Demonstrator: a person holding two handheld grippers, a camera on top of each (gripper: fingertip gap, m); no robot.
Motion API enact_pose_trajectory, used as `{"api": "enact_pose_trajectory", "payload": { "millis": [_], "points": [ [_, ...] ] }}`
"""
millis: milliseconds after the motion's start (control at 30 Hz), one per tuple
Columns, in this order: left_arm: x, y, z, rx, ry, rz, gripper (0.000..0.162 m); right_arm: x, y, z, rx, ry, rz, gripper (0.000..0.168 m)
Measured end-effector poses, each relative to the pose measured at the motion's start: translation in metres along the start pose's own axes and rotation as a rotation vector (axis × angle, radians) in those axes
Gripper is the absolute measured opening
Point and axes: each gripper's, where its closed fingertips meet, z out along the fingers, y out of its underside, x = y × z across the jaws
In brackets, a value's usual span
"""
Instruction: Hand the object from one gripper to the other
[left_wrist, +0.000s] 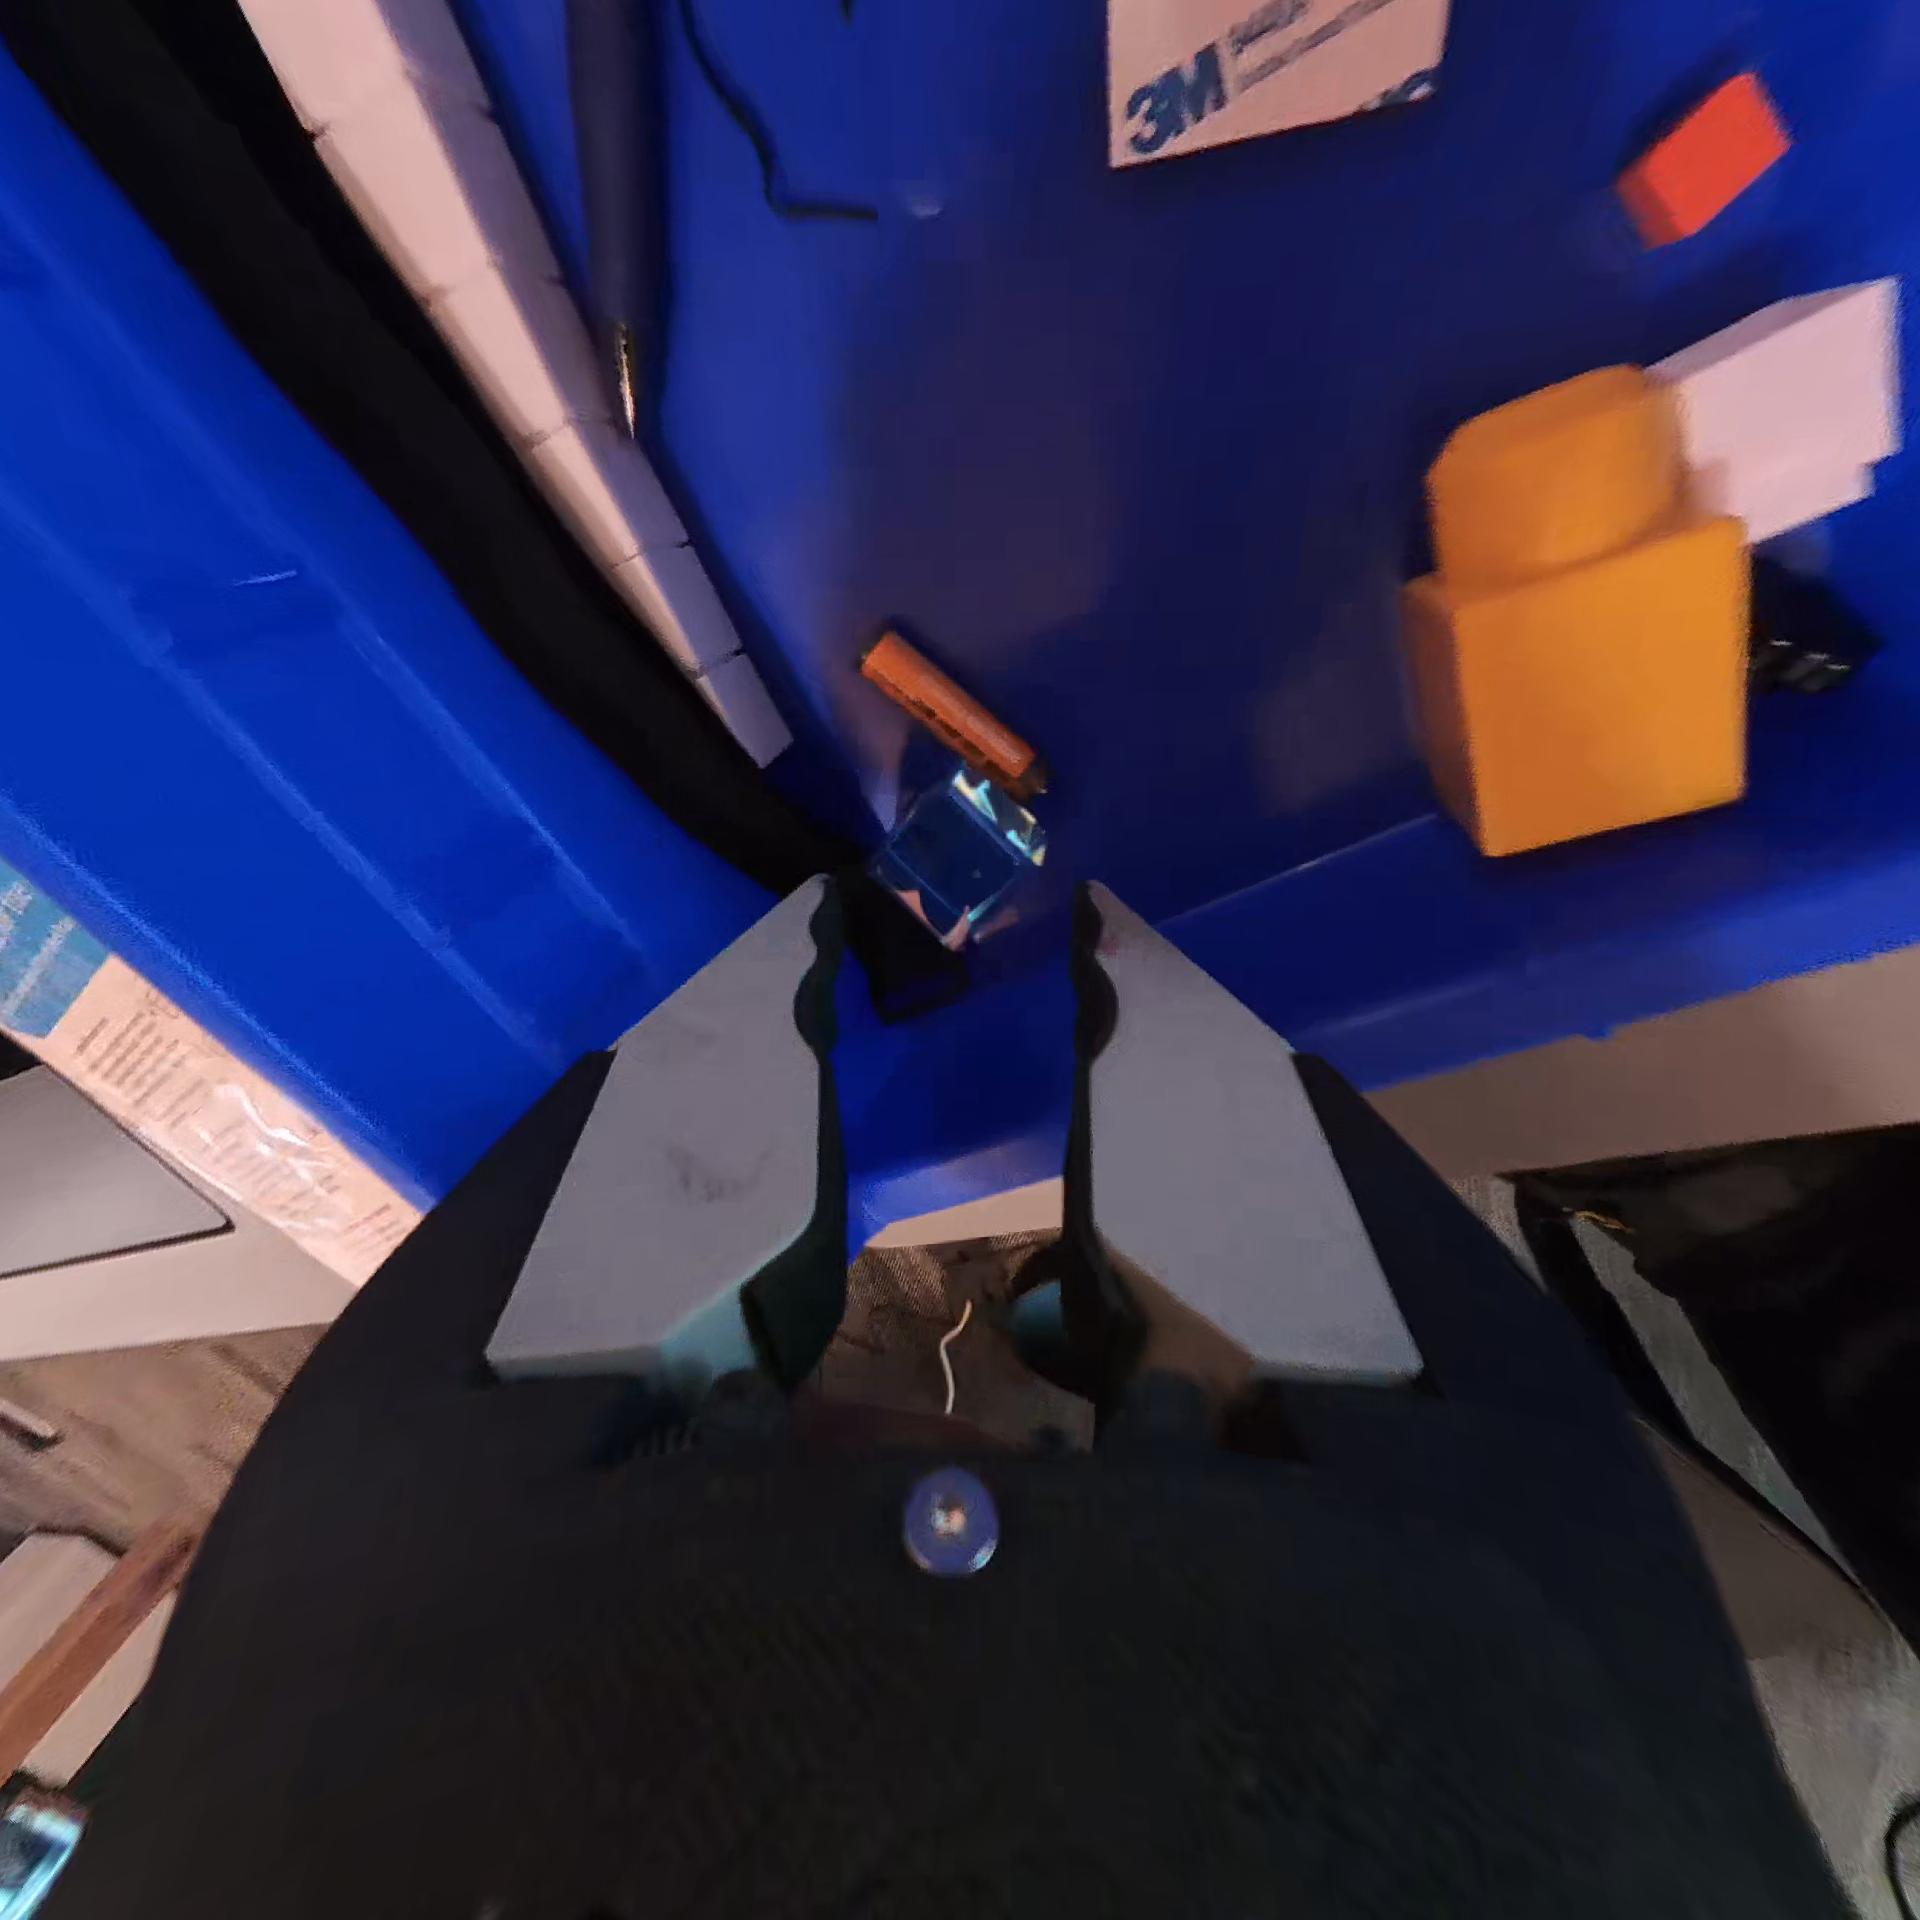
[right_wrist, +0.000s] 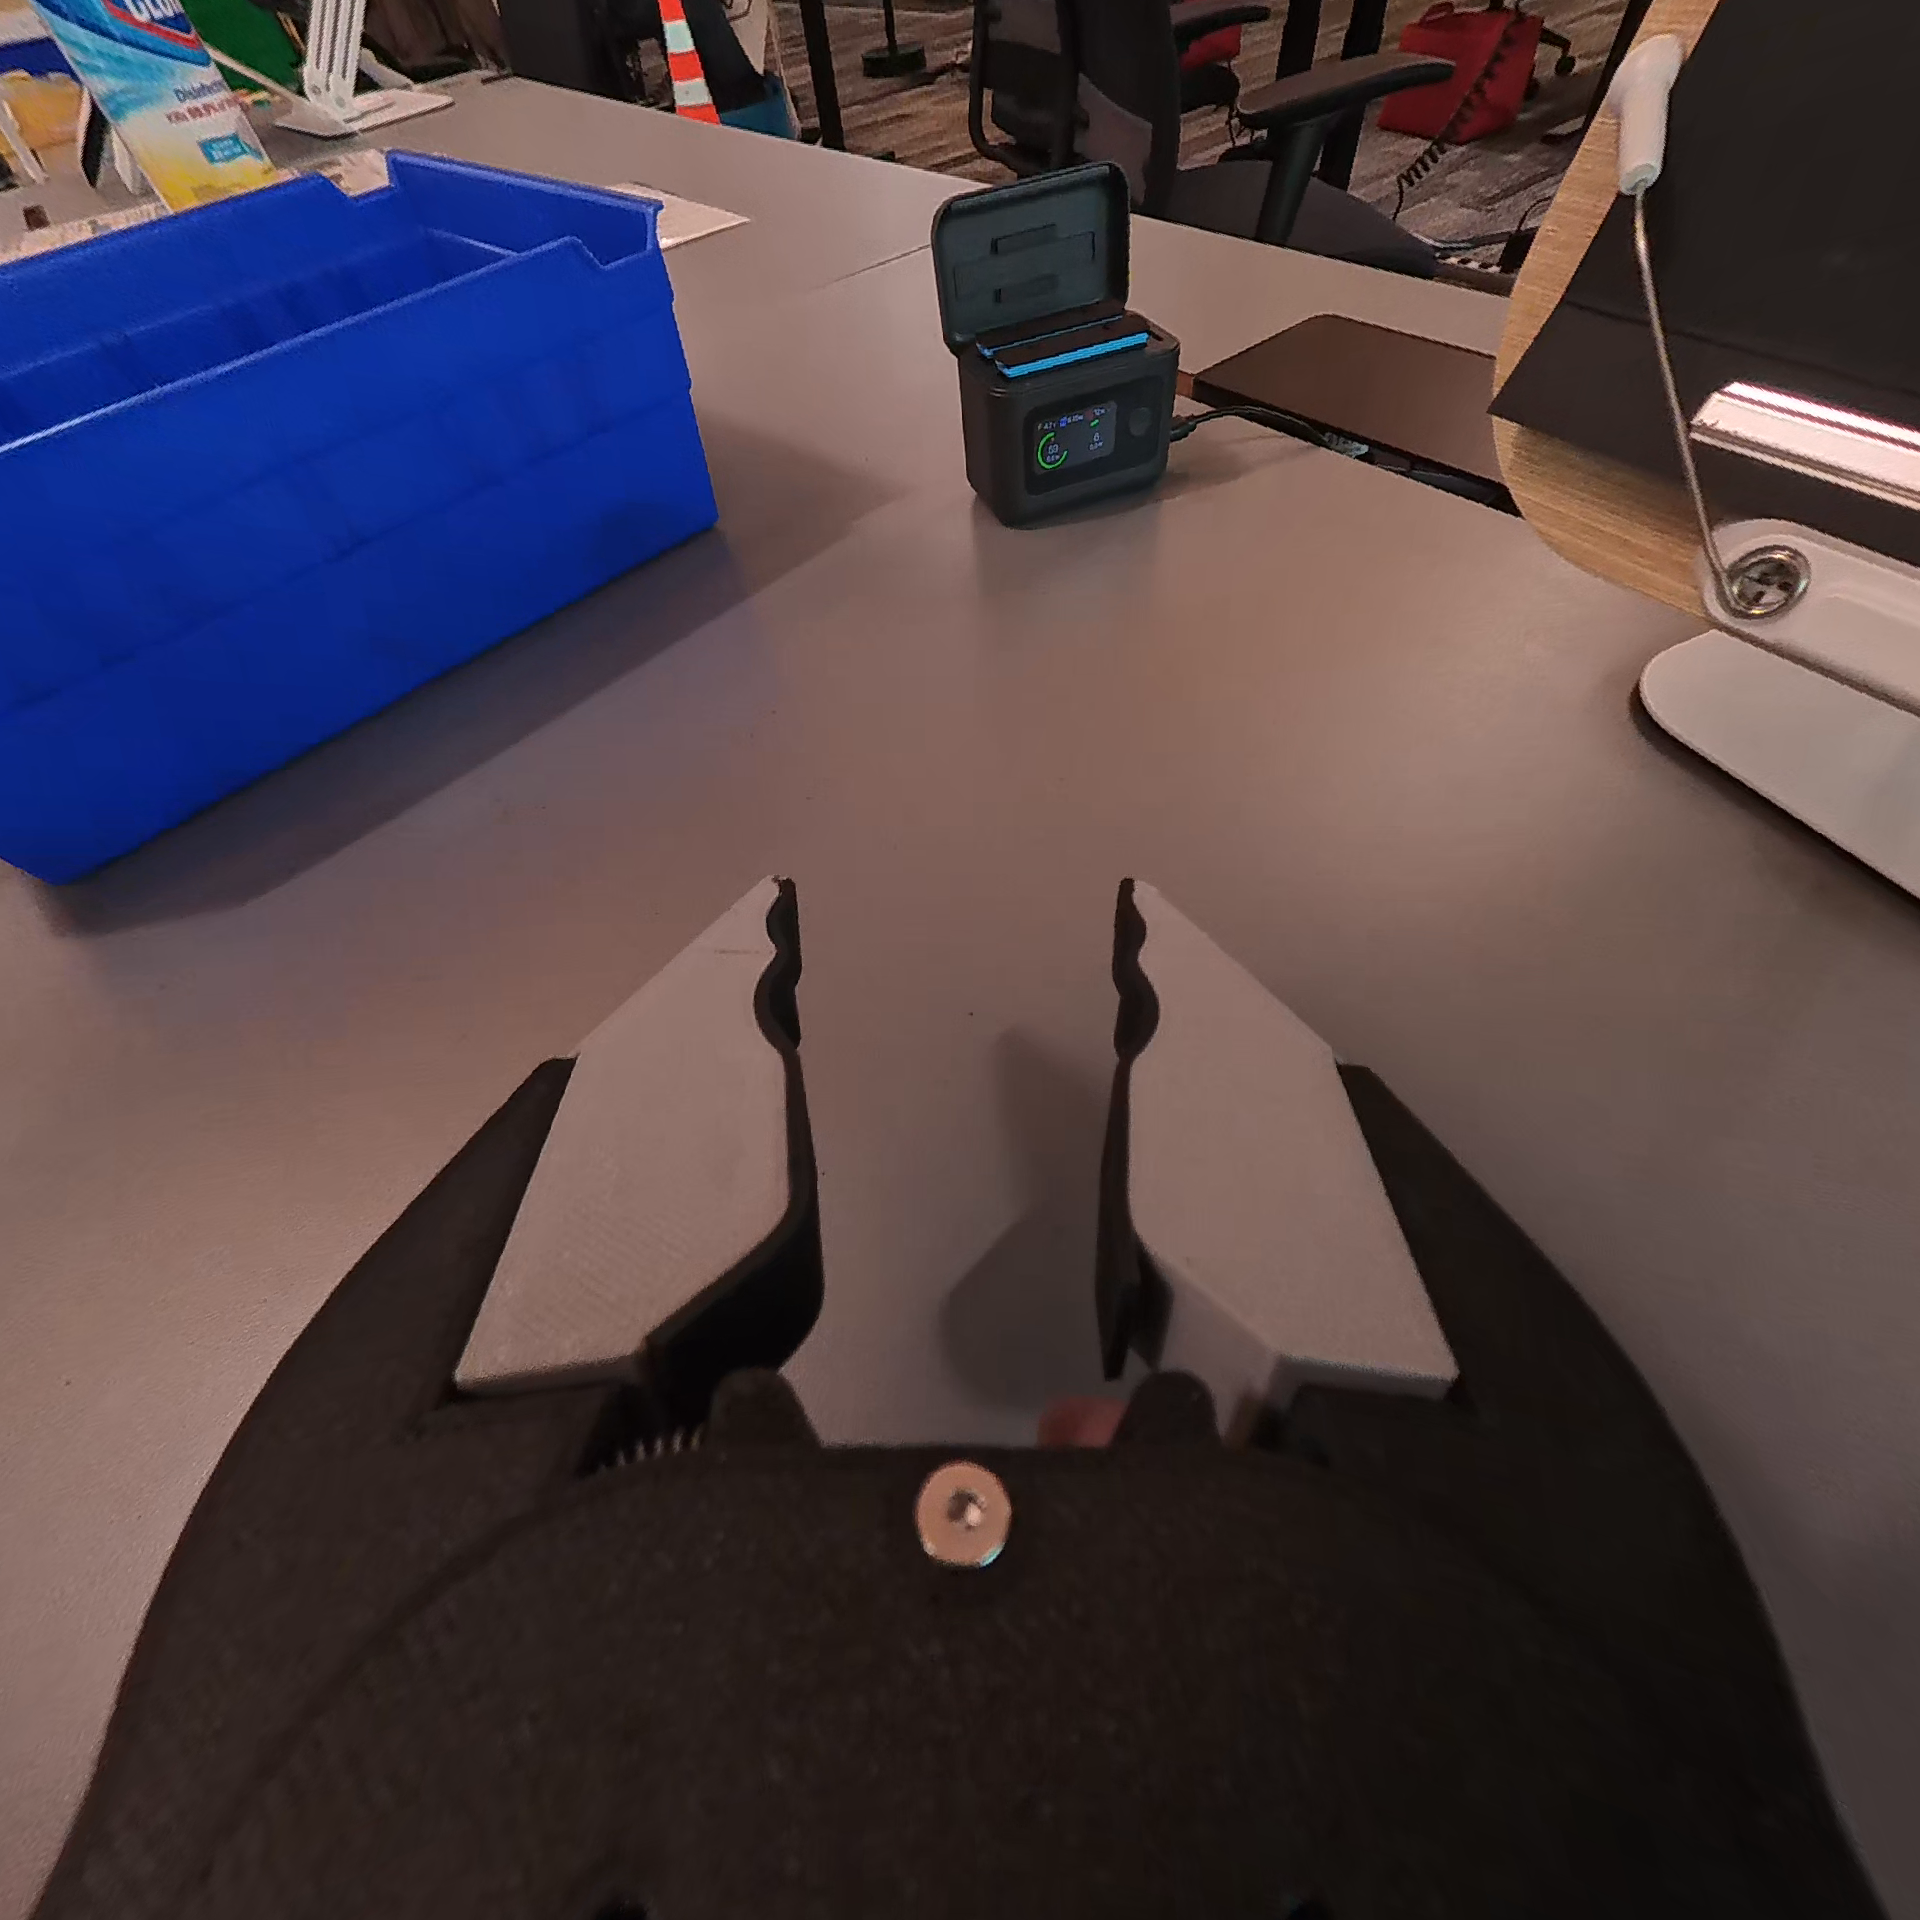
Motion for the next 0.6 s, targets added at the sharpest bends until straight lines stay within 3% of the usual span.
{"api": "enact_pose_trajectory", "payload": {
  "millis": [33,167,400,500,600],
  "points": [
    [-0.002,0.002,0.004,-0.025,-0.010,0.003,0.042,0.000,0.000,0.000,-0.003,-0.001,0.000,0.057],
    [-0.003,0.006,0.018,-0.063,-0.016,0.026,0.035,-0.001,0.001,0.001,-0.007,-0.004,-0.003,0.057],
    [-0.010,-0.006,0.009,0.030,-0.061,0.081,0.034,-0.001,0.001,0.002,-0.009,-0.007,-0.002,0.056],
    [-0.017,-0.025,-0.011,0.183,-0.147,0.165,0.034,-0.002,0.001,0.001,-0.007,-0.006,-0.006,0.056],
    [-0.024,-0.051,-0.048,0.402,-0.341,0.256,0.034,-0.002,-0.002,-0.001,0.012,-0.009,-0.003,0.053]
  ]
}}
